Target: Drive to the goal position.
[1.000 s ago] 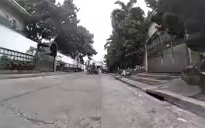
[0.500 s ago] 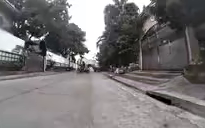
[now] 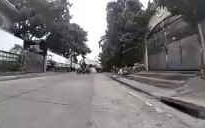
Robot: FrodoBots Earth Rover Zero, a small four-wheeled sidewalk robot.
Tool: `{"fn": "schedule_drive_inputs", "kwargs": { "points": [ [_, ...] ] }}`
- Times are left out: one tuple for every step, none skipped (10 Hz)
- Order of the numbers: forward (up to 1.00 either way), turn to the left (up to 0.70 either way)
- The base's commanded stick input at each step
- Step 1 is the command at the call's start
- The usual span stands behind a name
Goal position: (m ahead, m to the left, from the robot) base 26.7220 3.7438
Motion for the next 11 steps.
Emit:
{"fn": "schedule_drive_inputs", "kwargs": {
  "points": [
    [1.00, 0.00],
    [1.00, 0.00],
    [1.00, 0.00],
    [1.00, 0.00],
    [1.00, 0.00],
    [1.00, 0.00],
    [1.00, 0.00],
    [1.00, 0.00],
    [1.00, -0.03],
    [1.00, -0.17],
    [1.00, -0.30]
  ]
}}
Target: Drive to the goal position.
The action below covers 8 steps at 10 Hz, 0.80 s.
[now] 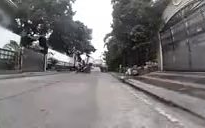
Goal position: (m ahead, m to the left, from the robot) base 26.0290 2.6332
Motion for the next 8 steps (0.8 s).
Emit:
{"fn": "schedule_drive_inputs", "kwargs": {
  "points": [
    [1.00, -0.35],
    [1.00, 0.00],
    [1.00, 0.00],
    [1.00, 0.00],
    [1.00, 0.00],
    [1.00, 0.00],
    [1.00, 0.00],
    [1.00, -0.14]
  ]
}}
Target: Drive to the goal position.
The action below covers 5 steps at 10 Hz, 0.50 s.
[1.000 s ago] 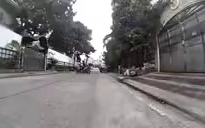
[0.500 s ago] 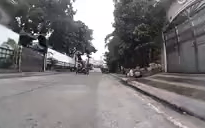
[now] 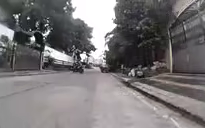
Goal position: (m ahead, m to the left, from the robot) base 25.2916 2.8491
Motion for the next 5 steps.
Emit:
{"fn": "schedule_drive_inputs", "kwargs": {
  "points": [
    [1.00, -0.35],
    [1.00, -0.39],
    [1.00, -0.33],
    [1.00, 0.00],
    [1.00, 0.00]
  ]
}}
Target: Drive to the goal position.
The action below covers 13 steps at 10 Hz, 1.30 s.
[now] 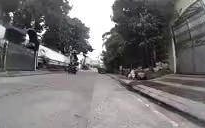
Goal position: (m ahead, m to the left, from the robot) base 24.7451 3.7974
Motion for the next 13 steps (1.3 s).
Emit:
{"fn": "schedule_drive_inputs", "kwargs": {
  "points": [
    [1.00, 0.00],
    [1.00, 0.00],
    [1.00, 0.00],
    [1.00, 0.00],
    [1.00, 0.00],
    [1.00, 0.00],
    [1.00, 0.00],
    [1.00, 0.00],
    [1.00, 0.00],
    [1.00, 0.00],
    [1.00, 0.00],
    [1.00, 0.00],
    [1.00, 0.00]
  ]
}}
